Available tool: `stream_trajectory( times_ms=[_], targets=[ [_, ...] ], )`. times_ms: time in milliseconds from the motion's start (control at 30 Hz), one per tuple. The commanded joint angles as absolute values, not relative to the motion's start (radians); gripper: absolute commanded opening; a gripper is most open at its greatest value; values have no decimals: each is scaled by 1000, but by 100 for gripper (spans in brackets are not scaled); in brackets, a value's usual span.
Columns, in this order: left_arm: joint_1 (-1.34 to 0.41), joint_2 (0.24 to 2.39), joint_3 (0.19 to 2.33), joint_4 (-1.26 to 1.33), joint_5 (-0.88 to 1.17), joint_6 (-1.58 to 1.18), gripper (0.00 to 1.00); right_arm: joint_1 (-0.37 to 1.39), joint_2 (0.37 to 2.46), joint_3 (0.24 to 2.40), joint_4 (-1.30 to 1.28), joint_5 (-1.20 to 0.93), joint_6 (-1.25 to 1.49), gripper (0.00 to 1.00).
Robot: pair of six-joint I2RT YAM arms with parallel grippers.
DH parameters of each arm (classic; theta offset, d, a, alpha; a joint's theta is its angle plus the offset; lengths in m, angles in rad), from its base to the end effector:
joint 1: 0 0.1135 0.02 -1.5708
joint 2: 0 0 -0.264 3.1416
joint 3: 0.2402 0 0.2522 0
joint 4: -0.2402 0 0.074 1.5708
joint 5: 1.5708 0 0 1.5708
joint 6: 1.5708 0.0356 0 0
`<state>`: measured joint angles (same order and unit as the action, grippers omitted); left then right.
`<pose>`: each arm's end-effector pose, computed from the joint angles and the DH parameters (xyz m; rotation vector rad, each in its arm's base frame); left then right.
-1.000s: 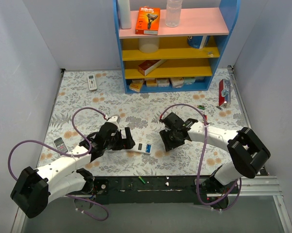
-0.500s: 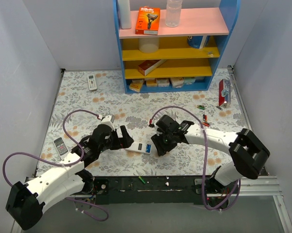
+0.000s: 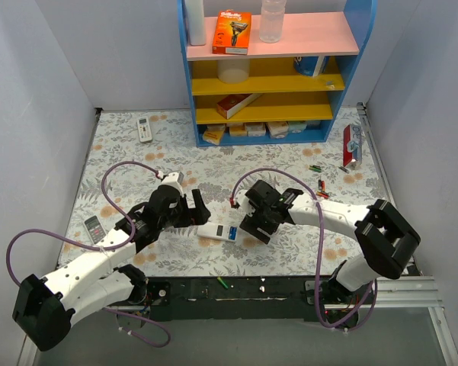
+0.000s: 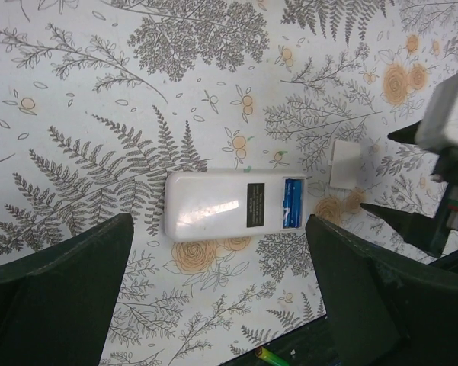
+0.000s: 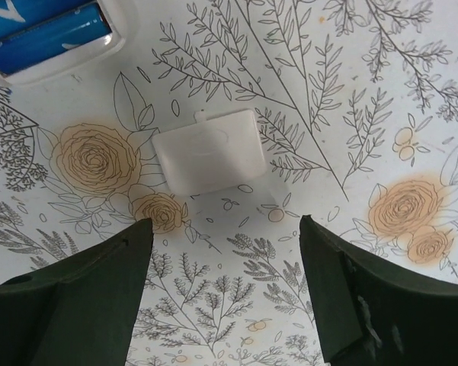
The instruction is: Load the batteries into the remote control
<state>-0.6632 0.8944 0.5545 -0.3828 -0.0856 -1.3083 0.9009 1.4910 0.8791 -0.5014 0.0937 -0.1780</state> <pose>0.1499 -0.1132 0.2219 -0.8273 2.3248 -0.8702 0.1779 0.2192 0.1869 -1.3512 2.3139 0.1031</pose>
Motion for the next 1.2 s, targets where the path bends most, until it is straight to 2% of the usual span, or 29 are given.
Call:
stream_trajectory(
  times_ms=[0,300,567,833,900,967,1000,1067,1100,1167],
  targets=[
    [-666,911,621,-422,-74,-1261,98,881,1522,916,-471,8,-330,83],
    [-667,922,621,-451,-67,-1244,98,876,1601,936,-456,-110,-376,80],
    [-666,965,623,-460,-66,-1226,98,876,1635,930,-436,-72,-382,73],
    [-666,986,595,-448,-54,-1247,98,876,1612,934,-469,-49,-383,53],
    [-667,1006,592,-446,-58,-1275,98,876,1603,937,-476,-51,-383,44],
    [-666,1034,591,-446,-71,-1307,98,876,1586,939,-483,-51,-379,42],
    [-666,1043,591,-443,-75,-1345,98,876,1580,937,-482,-51,-374,37],
    [-666,1074,592,-440,-72,-1380,98,876,1563,936,-486,-52,-373,36],
    [-666,1084,591,-436,-71,-1397,98,877,1559,933,-486,-49,-370,30],
    [-666,1106,592,-436,-64,-1434,98,876,1552,934,-492,-46,-368,30]
  ],
)
